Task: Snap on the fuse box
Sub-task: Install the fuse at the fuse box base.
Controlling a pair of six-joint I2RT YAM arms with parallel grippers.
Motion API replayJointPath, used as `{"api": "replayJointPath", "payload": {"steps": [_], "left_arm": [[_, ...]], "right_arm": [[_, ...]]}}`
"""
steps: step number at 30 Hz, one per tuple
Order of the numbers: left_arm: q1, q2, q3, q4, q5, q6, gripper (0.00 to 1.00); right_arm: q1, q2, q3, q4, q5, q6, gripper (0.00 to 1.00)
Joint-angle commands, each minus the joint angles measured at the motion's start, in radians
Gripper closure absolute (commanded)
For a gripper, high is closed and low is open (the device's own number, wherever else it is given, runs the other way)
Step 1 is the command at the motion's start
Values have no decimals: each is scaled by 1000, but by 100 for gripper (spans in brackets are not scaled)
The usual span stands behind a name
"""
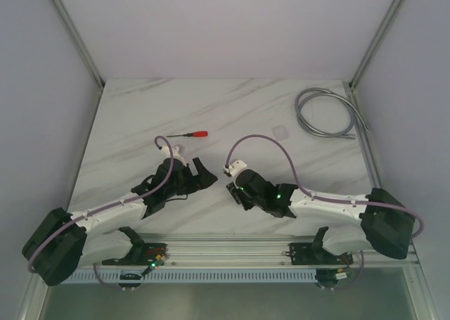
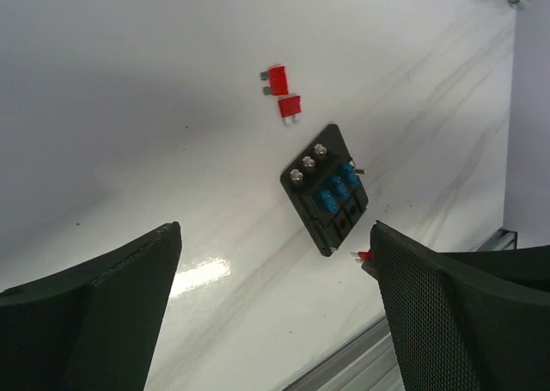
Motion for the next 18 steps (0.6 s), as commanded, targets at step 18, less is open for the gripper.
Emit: {"api": "replayJointPath", "payload": {"steps": [18], "left_arm": [[61,25,-22,-67,-8,-55,0]], "right_arm": [[37,99,66,71,171,50,100]]}}
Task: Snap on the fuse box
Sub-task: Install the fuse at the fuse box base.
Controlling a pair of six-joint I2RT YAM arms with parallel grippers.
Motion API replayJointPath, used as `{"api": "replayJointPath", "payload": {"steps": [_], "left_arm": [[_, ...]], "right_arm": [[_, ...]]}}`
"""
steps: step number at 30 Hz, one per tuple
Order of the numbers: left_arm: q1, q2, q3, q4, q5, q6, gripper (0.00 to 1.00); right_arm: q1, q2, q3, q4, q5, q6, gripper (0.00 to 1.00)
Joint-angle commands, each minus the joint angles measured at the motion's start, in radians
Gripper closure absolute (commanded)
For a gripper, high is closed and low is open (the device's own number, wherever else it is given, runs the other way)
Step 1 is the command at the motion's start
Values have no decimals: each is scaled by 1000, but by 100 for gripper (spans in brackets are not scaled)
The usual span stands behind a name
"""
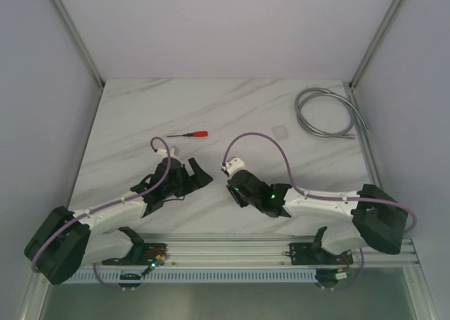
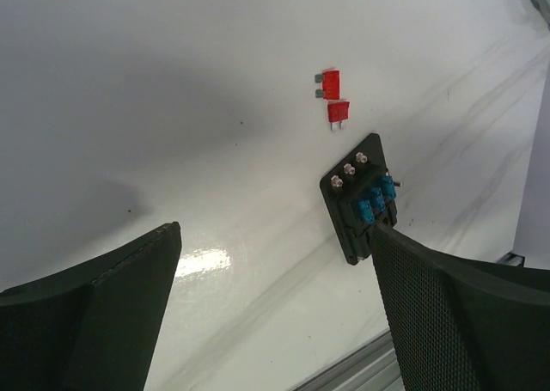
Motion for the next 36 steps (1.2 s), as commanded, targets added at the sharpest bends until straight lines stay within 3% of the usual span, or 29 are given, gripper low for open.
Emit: {"api": "replayJointPath", "payload": {"steps": [1,36], "left_arm": [[7,-2,-12,-19,-9,-7,0],[16,-24,-28,-27,-4,-19,0]], "right_arm": [[7,31,39,15,46,24,100],[32,112,71,-59,95,132,97]]}}
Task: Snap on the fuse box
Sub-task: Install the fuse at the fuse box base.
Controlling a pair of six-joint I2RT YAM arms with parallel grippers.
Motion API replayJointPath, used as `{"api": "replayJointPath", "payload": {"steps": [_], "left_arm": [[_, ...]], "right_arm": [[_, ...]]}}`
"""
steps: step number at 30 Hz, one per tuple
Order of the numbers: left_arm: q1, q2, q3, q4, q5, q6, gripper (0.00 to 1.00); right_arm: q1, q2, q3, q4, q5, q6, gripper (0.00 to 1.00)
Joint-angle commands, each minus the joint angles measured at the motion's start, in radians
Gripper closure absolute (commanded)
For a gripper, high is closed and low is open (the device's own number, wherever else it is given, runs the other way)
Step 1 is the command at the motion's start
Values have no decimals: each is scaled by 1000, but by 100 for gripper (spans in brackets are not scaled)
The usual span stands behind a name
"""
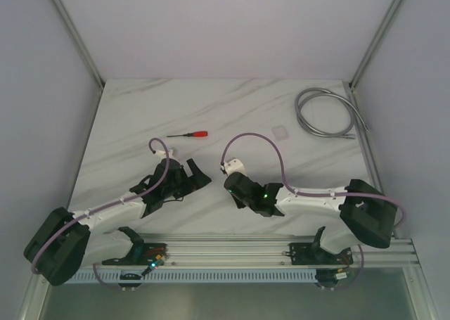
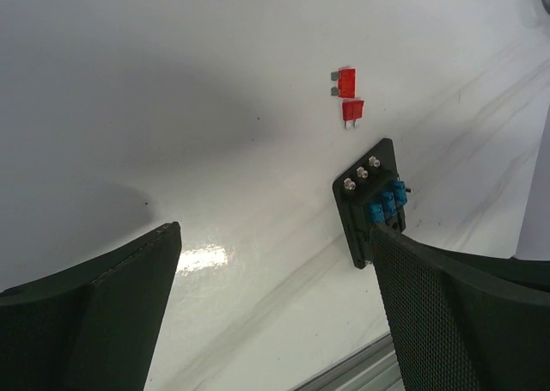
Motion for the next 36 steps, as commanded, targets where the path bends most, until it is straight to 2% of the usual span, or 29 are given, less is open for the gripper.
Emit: {"api": "replayJointPath", "payload": {"steps": [1,12,14,19,36], "left_arm": [[5,-19,-16,-10,-4,-9,0],[5,-39,-20,-15,-5,-12,0],[4,-37,-21,-15,-4,-11,0],[3,-38,-19,-15,-3,-10,0],[5,-34,-19,-15,-1,-9,0]], "right_arm": [[16,22,38,-17,34,17,96],[18,10,68,-56,38,32,68],[19,4,75,-65,32,30,67],[19,5,83,-70,11,27,68],[19,42,114,-123,23,45,82]]}}
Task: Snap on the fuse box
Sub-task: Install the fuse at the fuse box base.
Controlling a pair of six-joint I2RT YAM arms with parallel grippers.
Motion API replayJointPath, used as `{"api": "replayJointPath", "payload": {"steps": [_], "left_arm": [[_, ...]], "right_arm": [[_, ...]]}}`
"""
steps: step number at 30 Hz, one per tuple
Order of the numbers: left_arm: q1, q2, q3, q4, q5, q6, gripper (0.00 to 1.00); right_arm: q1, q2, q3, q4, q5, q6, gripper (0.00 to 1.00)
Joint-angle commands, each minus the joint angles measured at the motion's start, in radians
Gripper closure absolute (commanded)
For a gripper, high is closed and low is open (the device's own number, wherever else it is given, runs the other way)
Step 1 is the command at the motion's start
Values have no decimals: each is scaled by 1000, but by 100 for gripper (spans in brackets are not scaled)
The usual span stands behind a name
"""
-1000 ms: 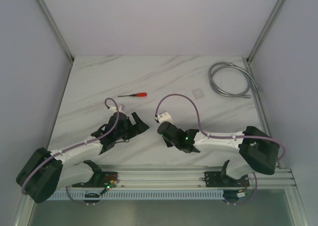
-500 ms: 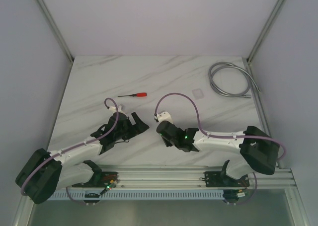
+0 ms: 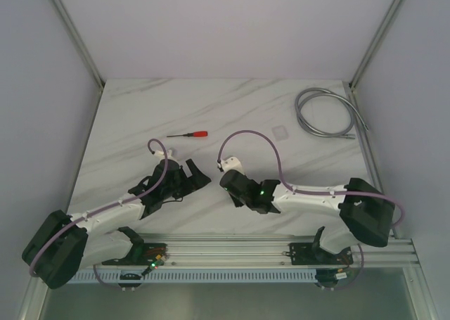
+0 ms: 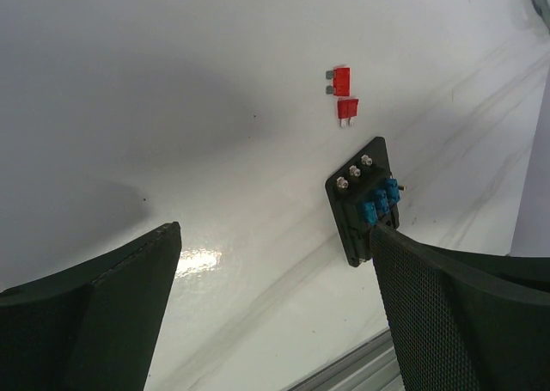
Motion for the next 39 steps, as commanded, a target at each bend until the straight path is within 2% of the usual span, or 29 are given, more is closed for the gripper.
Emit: {"api": "replayJointPath", "payload": {"steps": [1,13,20,33,39], "left_arm": [[5,-6,-8,-14,-2,-8,0],[5,-4,-7,-14,-1,-5,0],[4,-8,-10,-14,-3,-6,0],[5,-17,-21,-14,-2,-19,0],[5,-28,-28,-14,-6,-23,0]], "right_arm": [[9,30,40,-38,23,28,83],[8,69,69,-101,47,64,98],[7,70,73,-161,59,119,98],[8,214,108,-205,-7,113,100],[8,222,70,-249,-50,144,100]]}}
